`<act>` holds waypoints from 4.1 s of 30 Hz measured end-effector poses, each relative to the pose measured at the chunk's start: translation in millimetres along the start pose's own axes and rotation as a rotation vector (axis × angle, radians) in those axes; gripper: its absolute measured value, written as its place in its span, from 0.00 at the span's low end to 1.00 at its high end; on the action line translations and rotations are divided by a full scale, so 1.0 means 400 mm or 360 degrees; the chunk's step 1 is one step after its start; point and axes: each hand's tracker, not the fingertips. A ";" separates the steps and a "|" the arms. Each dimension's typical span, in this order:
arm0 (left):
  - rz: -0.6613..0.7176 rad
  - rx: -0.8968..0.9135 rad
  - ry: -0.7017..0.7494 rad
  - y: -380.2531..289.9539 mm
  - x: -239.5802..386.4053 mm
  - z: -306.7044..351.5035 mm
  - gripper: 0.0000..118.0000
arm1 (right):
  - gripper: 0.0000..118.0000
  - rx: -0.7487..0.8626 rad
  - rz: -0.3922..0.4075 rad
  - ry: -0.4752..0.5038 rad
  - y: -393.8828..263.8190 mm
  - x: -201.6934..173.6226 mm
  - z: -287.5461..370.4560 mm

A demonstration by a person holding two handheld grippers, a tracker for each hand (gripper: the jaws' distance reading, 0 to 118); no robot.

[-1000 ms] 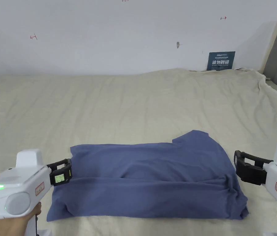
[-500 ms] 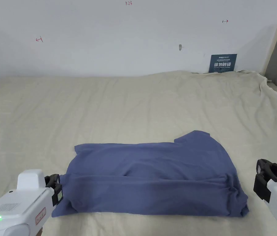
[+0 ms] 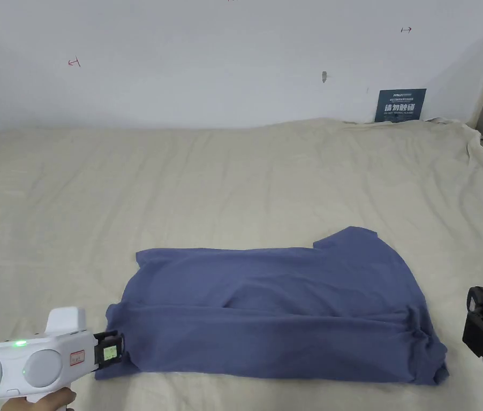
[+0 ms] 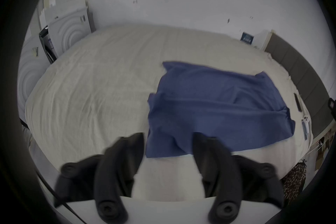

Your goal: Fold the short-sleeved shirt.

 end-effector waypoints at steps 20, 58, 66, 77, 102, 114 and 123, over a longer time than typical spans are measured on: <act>-0.0034 -0.0282 0.0011 -0.031 0.009 -0.171 0.05 | 0.00 -0.0191 -0.0069 -0.0039 -0.043 -0.005 -0.070; 0.0058 -0.0038 -0.0149 -0.061 -0.046 0.017 0.03 | 0.06 -0.0712 -0.0134 0.0083 -0.172 0.017 -0.197; 0.0080 -0.0056 -0.0150 -0.174 -0.073 0.114 0.03 | 0.06 -0.0718 -0.0166 0.0115 -0.201 0.060 -0.086; 0.0081 -0.0215 -0.0058 -0.264 -0.061 0.016 0.03 | 0.06 -0.0916 -0.0171 0.0029 -0.354 0.068 -0.144; 0.0018 0.0470 -0.0045 -0.026 0.031 0.281 0.93 | 0.77 -0.0152 -0.0010 0.0081 0.022 -0.021 0.022; -0.0113 0.0789 -0.0083 0.022 0.114 0.304 0.00 | 0.00 0.0164 0.0085 0.0052 0.068 -0.047 0.005; -0.0101 0.0551 -0.0141 0.121 0.108 0.144 0.00 | 0.00 0.0149 0.0089 0.0103 0.096 -0.079 -0.064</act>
